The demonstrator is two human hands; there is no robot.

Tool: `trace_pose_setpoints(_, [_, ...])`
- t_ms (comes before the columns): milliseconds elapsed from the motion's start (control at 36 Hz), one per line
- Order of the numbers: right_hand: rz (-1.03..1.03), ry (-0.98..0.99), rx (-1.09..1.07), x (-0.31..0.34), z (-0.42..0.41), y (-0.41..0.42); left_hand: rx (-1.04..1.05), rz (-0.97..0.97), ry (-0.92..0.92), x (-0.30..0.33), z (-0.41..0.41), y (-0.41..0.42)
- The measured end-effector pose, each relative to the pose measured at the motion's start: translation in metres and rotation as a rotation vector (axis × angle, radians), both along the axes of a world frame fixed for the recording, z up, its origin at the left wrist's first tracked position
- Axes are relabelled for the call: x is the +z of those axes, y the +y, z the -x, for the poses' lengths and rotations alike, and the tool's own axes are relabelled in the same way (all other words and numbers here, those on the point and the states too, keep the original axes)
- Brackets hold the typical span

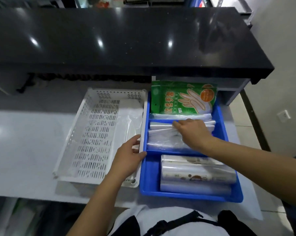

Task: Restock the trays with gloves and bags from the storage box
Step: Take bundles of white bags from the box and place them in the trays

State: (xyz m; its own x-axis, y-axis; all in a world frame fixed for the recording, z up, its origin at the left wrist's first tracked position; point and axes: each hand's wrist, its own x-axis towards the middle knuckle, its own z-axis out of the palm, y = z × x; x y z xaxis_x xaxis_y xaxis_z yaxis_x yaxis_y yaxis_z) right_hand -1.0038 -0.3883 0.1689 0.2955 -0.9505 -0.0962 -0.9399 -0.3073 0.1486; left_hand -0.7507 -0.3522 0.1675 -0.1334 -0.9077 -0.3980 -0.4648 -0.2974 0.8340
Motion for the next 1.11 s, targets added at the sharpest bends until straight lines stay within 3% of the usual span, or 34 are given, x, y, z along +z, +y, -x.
trace_pose_setpoints(139, [-0.030,-0.087,-0.042,-0.003,0.000,-0.004,0.021,-0.025,0.004,0.000,0.001,-0.002])
trace_pose_setpoints(389, [-0.323,-0.244,-0.068,0.021,0.009,-0.029,0.015,-0.058,0.007,0.000,0.000,-0.005])
trace_pose_setpoints(556, [0.062,-0.264,-0.180,0.014,0.001,-0.011,0.023,-0.055,0.015,-0.002,-0.001,-0.005])
trace_pose_setpoints(611, [0.108,-0.289,-0.224,0.009,0.000,0.005,0.017,-0.048,0.010,-0.002,-0.001,-0.005])
trace_pose_setpoints(861, [-0.144,-0.313,-0.325,-0.011,0.030,0.057,-0.062,0.084,-0.218,-0.003,0.009,0.005])
trace_pose_setpoints(1111, [-0.215,-0.385,-0.307,-0.021,0.040,0.058,-0.016,0.071,-0.231,0.000,0.013,0.008])
